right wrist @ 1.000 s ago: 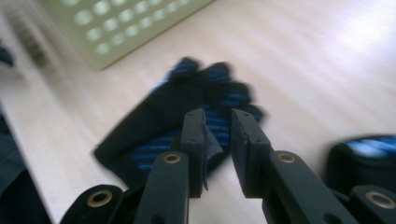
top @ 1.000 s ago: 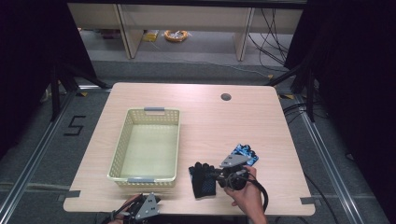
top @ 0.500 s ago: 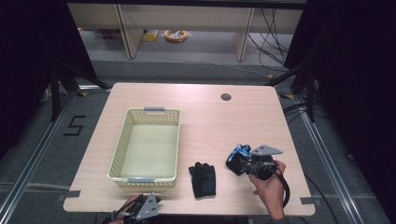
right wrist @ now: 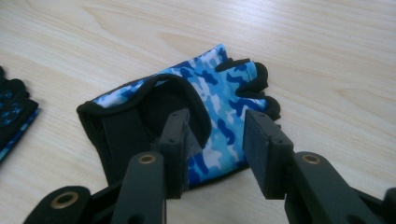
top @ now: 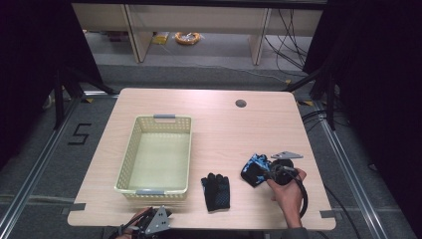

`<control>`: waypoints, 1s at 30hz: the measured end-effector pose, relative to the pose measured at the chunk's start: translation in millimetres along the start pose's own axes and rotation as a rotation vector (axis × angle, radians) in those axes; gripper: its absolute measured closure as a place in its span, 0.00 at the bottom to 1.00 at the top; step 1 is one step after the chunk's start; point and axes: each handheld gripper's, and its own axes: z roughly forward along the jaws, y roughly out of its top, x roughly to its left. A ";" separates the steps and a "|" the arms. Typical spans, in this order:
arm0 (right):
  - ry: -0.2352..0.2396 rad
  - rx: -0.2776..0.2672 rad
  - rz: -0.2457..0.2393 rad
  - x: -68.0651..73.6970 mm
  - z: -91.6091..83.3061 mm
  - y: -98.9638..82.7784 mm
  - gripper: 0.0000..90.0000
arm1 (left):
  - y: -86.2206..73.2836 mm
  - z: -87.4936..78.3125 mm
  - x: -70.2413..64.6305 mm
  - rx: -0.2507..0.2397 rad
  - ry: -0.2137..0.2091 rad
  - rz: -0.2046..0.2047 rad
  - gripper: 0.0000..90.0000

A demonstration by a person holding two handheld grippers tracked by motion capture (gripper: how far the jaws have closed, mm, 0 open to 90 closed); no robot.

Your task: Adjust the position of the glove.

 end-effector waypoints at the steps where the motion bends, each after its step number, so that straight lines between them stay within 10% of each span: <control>1: -0.006 0.000 -0.030 -1.6 2.6 0.3 0.69 | 0.0 0.2 0.1 0.000 -0.004 0.001 0.18; 11: -0.025 0.055 -0.040 -4.6 18.0 0.0 0.75 | 0.1 0.1 -0.2 0.011 0.003 0.008 0.18; 30: 0.034 -0.043 -0.146 -10.3 4.0 11.0 0.97 | 0.3 0.3 0.2 0.008 -0.002 0.002 0.18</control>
